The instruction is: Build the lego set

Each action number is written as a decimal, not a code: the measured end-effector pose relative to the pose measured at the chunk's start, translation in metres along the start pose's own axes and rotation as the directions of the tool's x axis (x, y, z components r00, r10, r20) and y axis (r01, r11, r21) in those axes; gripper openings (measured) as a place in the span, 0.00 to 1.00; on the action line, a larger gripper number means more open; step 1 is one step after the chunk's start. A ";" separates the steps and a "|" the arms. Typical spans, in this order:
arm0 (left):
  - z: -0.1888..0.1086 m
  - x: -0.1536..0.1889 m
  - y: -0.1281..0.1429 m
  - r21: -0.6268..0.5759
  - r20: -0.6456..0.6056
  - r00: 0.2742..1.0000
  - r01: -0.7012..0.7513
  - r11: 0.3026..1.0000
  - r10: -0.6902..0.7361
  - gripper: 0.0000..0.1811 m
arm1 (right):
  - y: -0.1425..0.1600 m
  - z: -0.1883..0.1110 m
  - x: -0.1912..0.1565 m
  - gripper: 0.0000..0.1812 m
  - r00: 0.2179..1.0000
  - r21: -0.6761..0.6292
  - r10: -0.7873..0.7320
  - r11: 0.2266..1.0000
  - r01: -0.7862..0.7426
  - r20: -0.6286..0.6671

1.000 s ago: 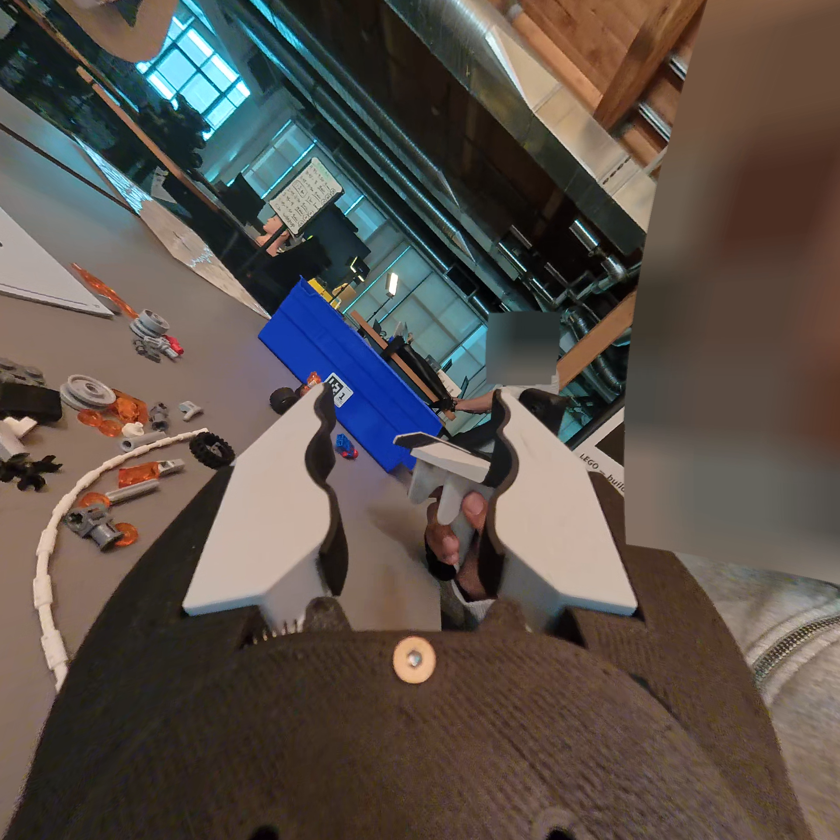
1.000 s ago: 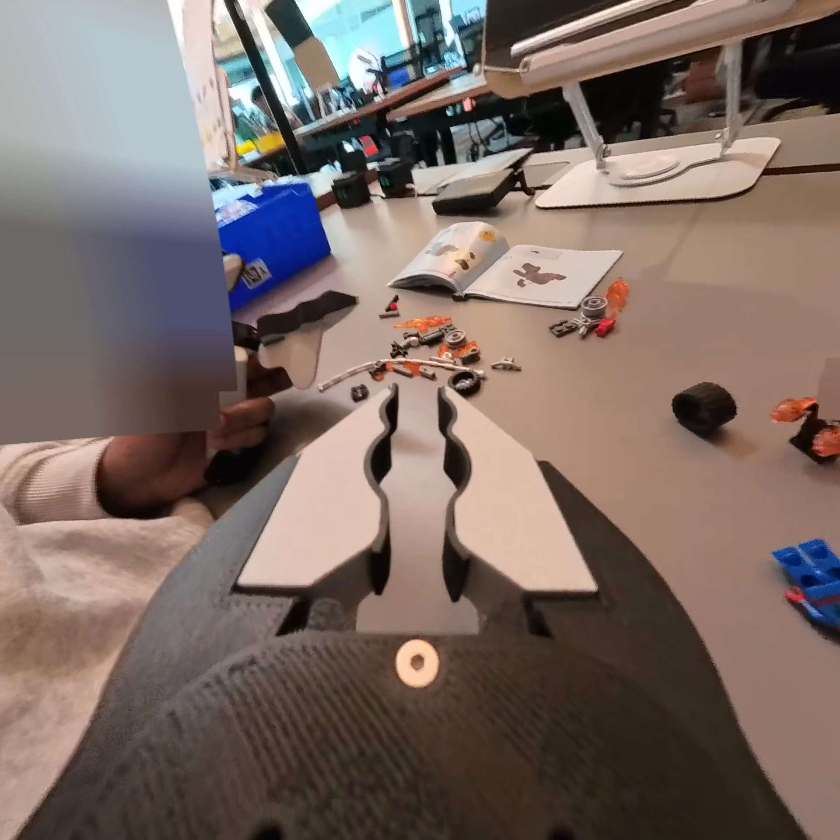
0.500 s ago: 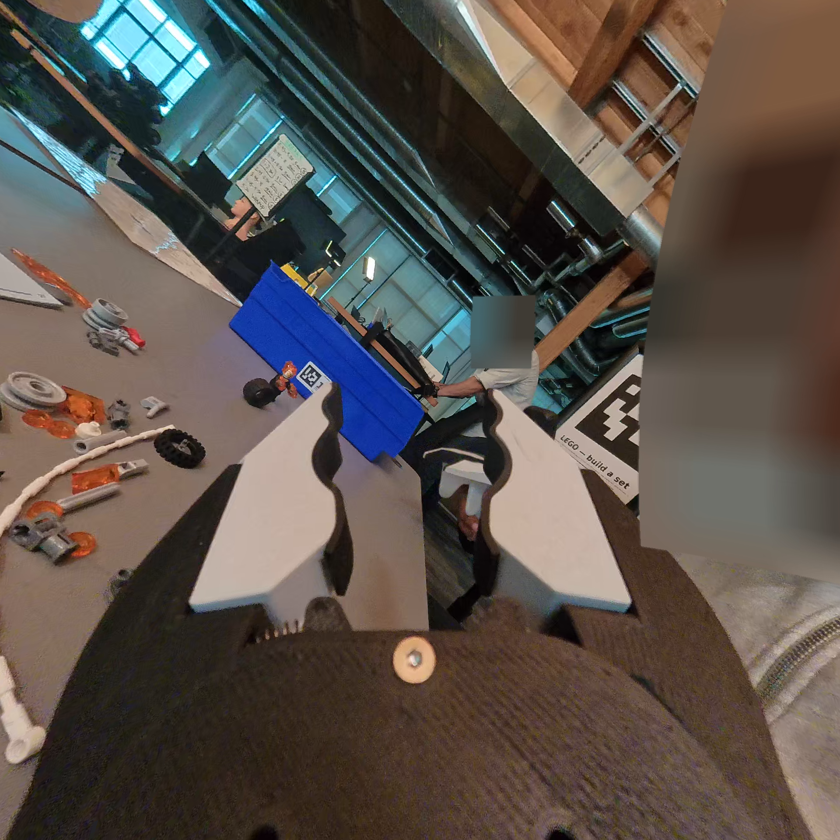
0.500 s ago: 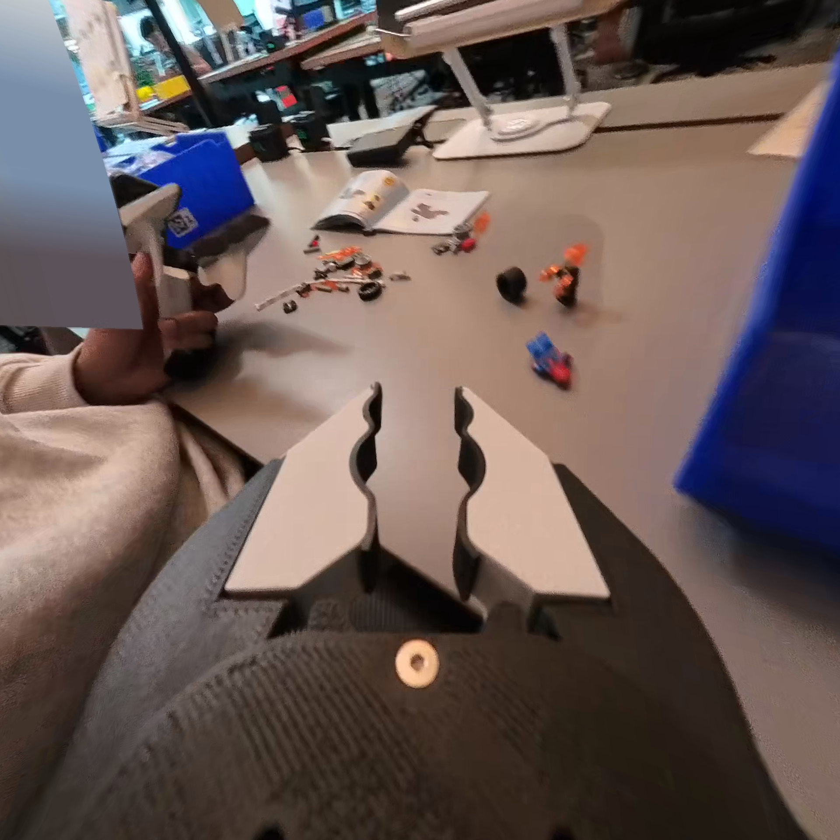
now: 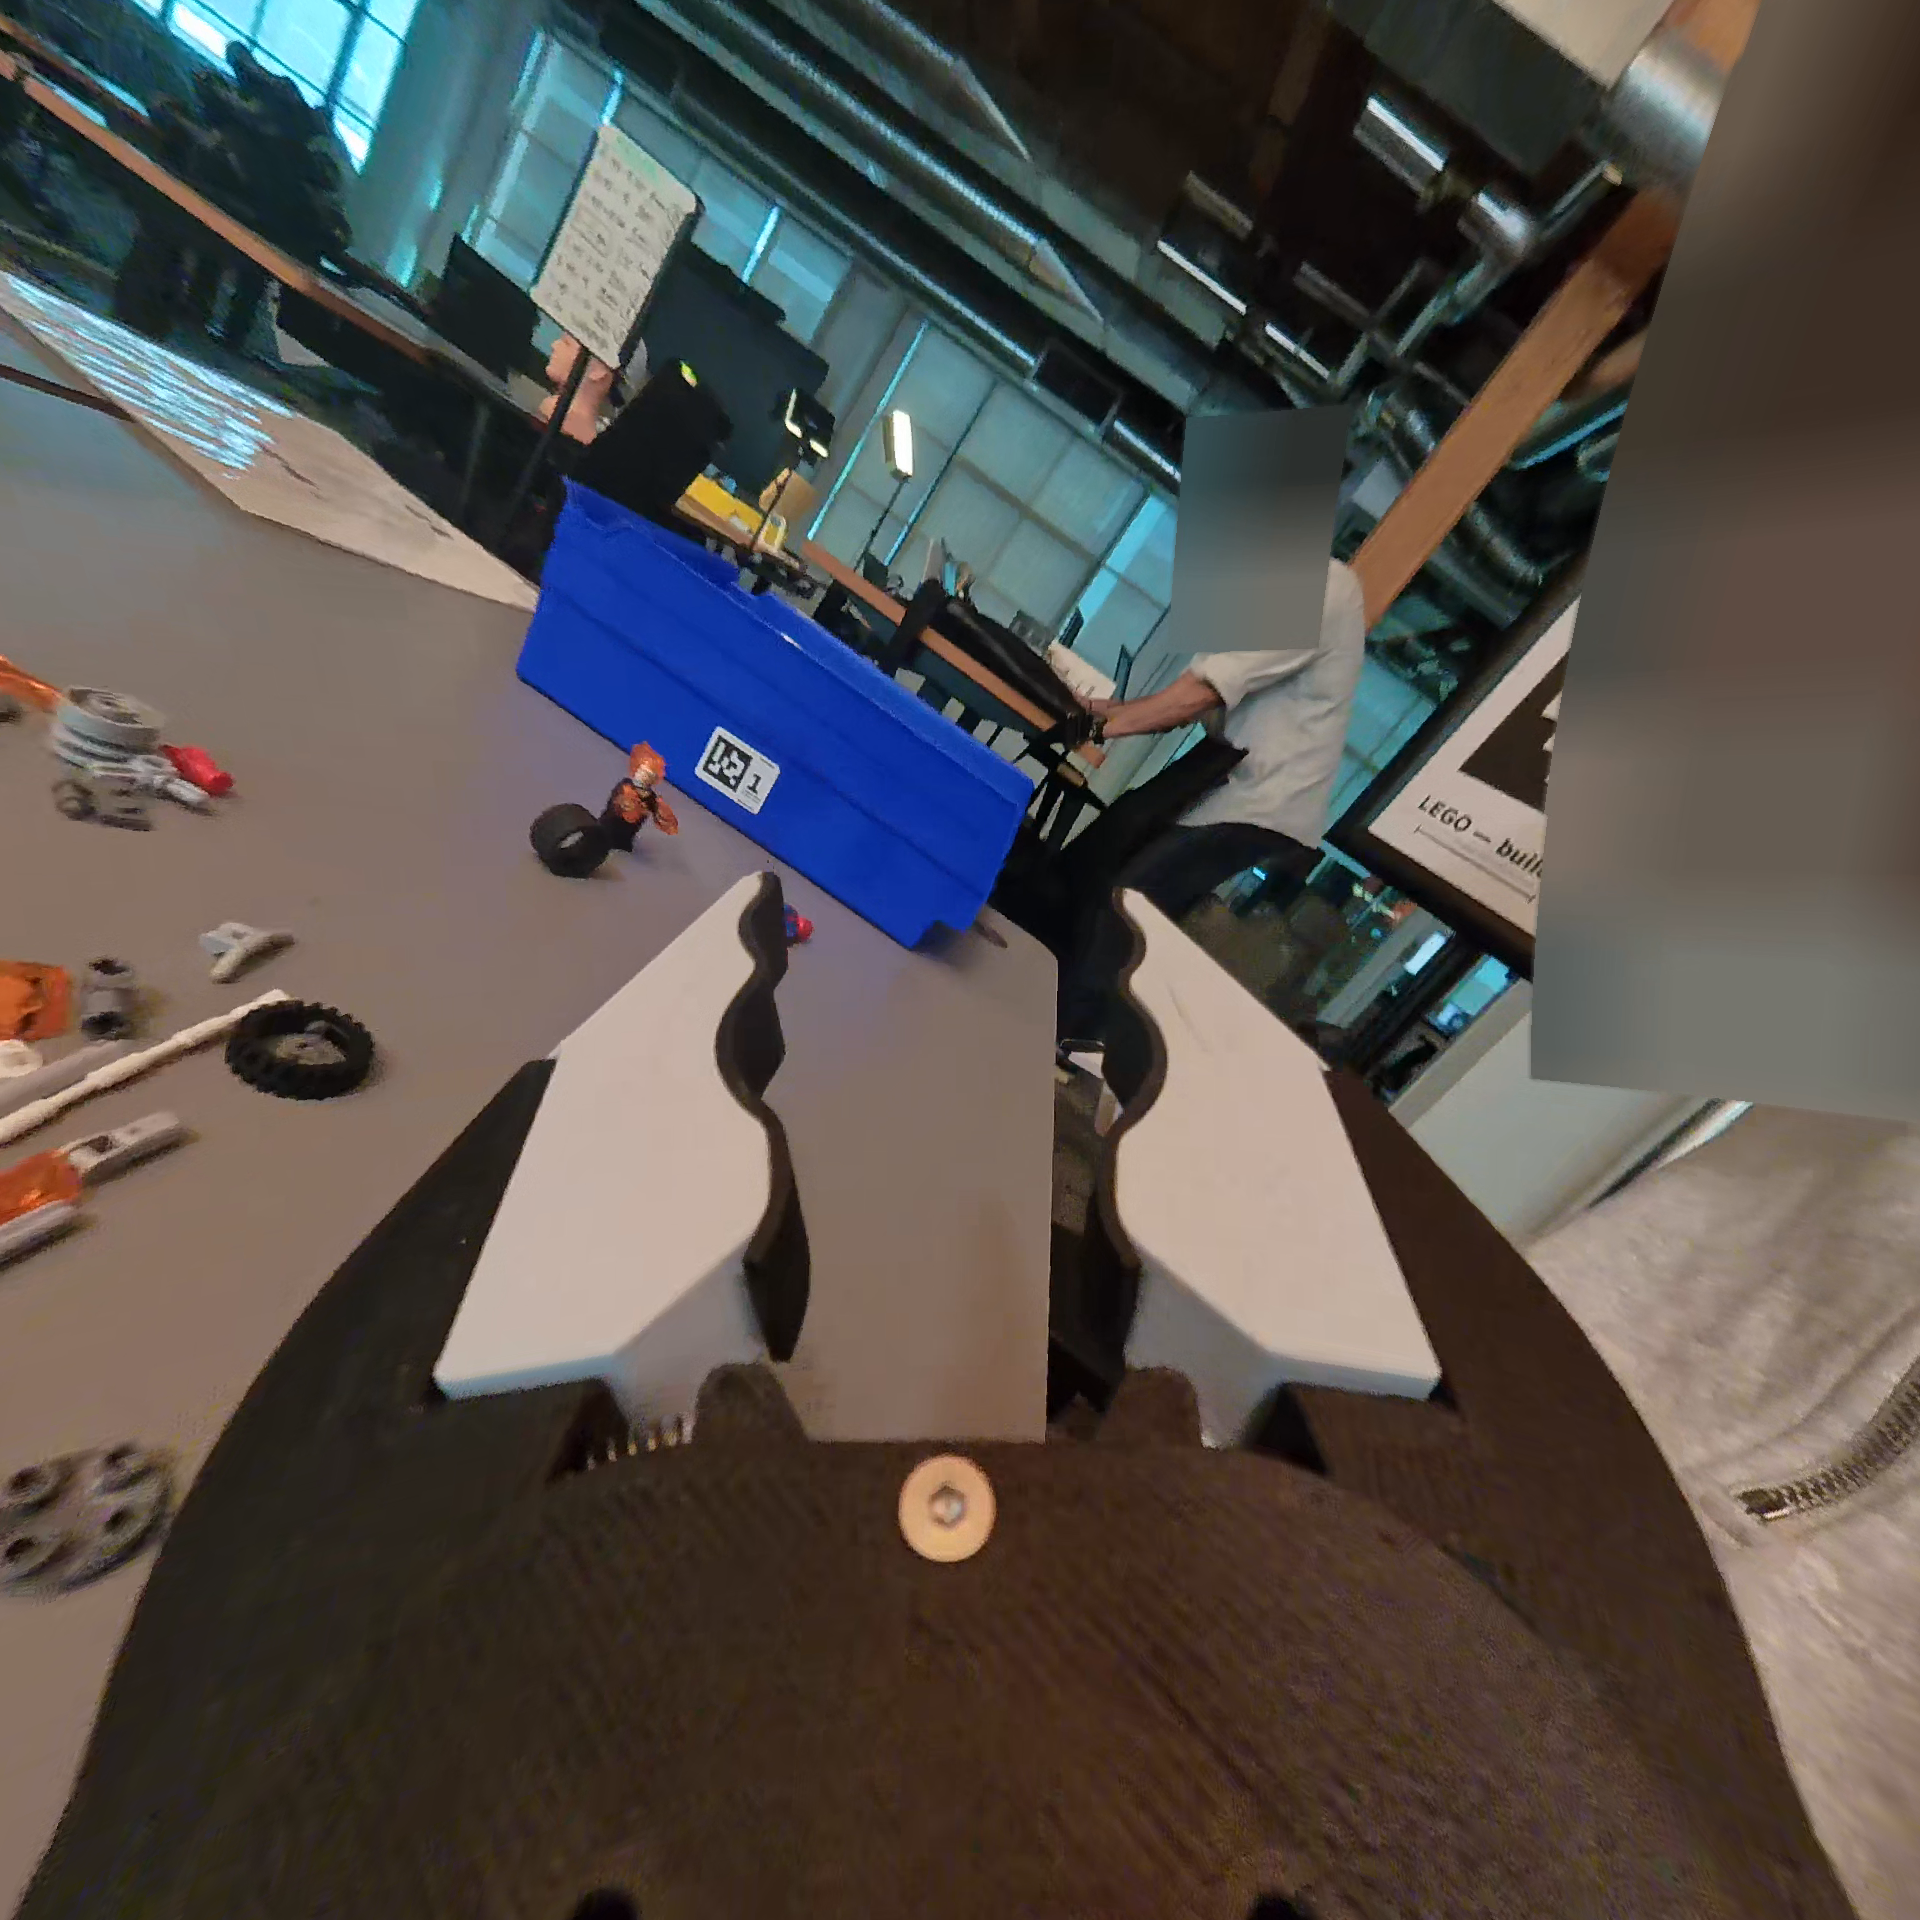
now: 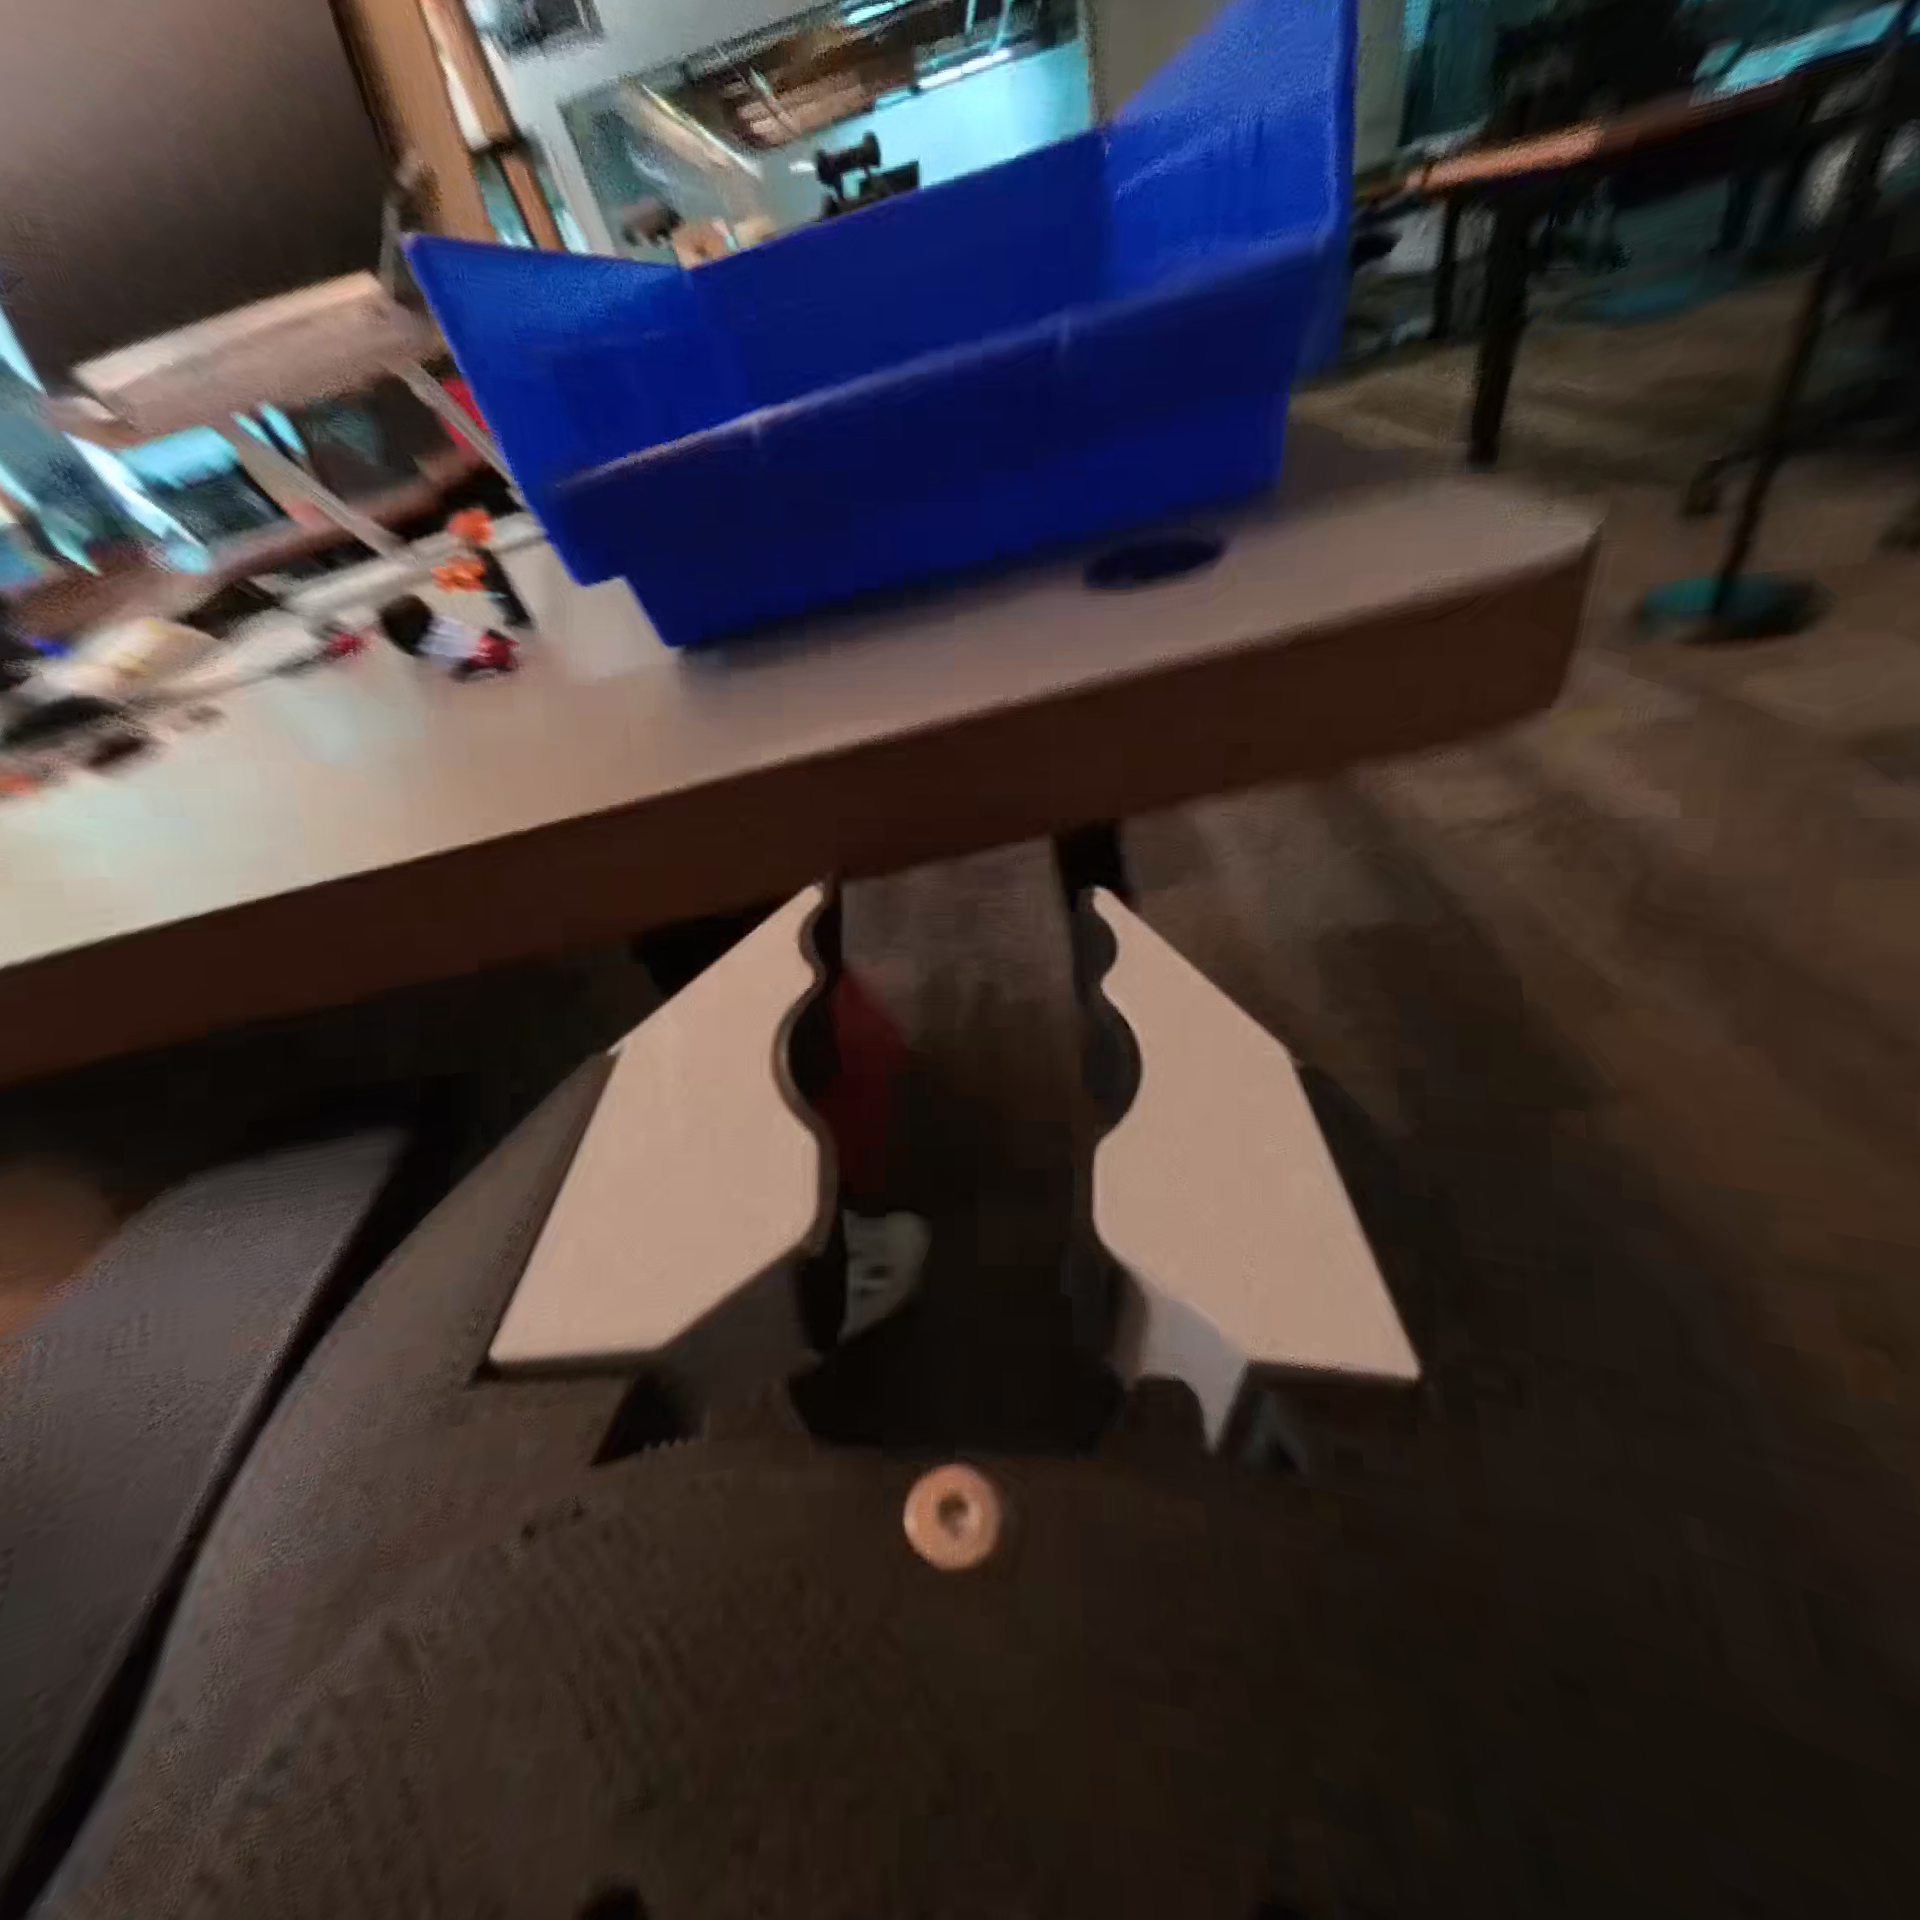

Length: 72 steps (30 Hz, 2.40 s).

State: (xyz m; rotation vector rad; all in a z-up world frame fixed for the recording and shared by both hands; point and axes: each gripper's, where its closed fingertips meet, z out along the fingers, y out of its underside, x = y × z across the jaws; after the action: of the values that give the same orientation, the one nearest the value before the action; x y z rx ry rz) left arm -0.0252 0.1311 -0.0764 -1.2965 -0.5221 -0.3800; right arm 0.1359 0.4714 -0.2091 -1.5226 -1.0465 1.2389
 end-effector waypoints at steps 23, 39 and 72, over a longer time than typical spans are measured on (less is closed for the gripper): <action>0.030 0.036 0.027 -0.115 -0.089 0.947 -0.317 0.941 0.308 0.29 | 0.152 -0.118 -0.020 0.24 0.955 -0.537 -0.281 0.823 0.189 -0.095; 0.032 0.271 0.189 -0.096 -0.242 0.969 -0.071 0.993 0.046 0.29 | 0.133 -0.442 0.073 0.19 0.874 -0.645 -0.427 0.741 0.190 -0.233; 0.252 0.327 0.665 -0.823 -0.126 0.987 -0.048 0.566 -0.100 0.12 | 0.372 -0.441 0.638 0.24 0.681 -0.443 -0.160 0.857 -0.265 -0.715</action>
State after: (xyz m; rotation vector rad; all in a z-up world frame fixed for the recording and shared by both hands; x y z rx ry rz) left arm 0.5674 0.5405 -0.3815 -2.1603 -0.2000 -0.8153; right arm 0.6916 0.9358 -0.6722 -2.2180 -0.7878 0.2416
